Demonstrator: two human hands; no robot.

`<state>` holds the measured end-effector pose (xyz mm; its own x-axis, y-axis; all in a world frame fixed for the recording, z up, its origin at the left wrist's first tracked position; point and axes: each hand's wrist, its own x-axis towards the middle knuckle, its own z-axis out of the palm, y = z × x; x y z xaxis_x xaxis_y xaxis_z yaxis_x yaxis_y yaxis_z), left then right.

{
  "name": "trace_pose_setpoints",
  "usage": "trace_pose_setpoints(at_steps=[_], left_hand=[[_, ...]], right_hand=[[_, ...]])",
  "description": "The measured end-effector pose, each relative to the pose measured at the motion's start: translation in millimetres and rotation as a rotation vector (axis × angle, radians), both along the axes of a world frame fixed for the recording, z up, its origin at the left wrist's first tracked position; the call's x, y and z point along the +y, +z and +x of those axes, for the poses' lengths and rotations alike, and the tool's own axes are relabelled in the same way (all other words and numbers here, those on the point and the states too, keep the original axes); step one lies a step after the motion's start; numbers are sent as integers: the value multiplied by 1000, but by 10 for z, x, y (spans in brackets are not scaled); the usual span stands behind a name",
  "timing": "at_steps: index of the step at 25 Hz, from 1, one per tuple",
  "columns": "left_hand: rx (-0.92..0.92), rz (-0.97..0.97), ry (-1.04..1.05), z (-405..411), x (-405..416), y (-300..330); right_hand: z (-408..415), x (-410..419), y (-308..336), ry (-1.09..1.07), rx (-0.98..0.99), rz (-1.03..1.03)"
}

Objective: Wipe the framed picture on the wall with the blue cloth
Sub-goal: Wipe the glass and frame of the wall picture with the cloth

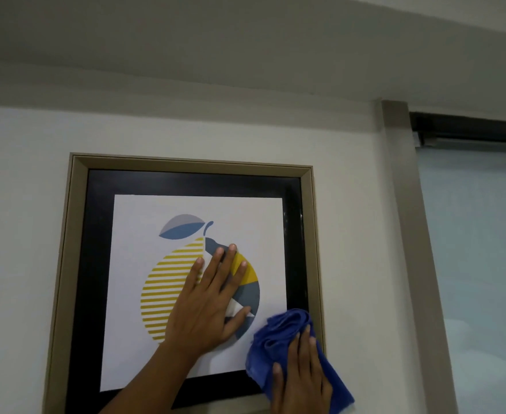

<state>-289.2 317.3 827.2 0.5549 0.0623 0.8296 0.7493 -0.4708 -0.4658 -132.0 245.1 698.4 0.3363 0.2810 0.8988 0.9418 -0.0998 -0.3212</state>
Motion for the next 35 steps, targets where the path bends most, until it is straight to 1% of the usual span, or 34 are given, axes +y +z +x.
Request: trace_pose_setpoints(at_steps=[1,3,4,6,9,11,13,15,17,20,22,23,25,28,31,33,35], left_hand=[[1,-2,4,1,-1,-1],[2,-10,1,4,-5,-1],[2,-13,-2,8,-6,-2],[3,-16,-1,12,-8,-4],[-2,-16,3,8,1,-5],[-3,-13,3,11,8,-3],[-5,-7,3,14,18,-4],[-4,-2,6,17,36,-6],[-5,8,17,26,44,-6],[-1,0,26,30,23,-11],[8,-5,47,23,18,-6],[14,-9,58,19,11,-9],[14,-9,59,9,0,-9],[10,-12,44,8,-7,-5],[19,-11,66,11,6,4],[13,-2,55,10,24,-5],[4,2,38,8,58,-20]], right_hand=[[12,-32,56,-1,15,-33],[51,-64,315,16,35,-18],[76,-75,526,38,39,-2],[173,-26,1019,44,-13,78],[362,105,1921,49,-84,200],[456,150,2441,91,-86,270],[478,189,2628,41,-149,285],[462,234,2469,-40,-238,266],[410,274,2059,-19,-246,264],[223,310,1050,49,-100,250],[98,281,366,30,-38,223],[69,250,128,41,-29,186],[75,186,21,94,17,121],[117,131,461,144,22,135],[206,188,1432,114,-37,218],[225,246,2144,114,-3,282],[223,302,2578,125,42,355]])
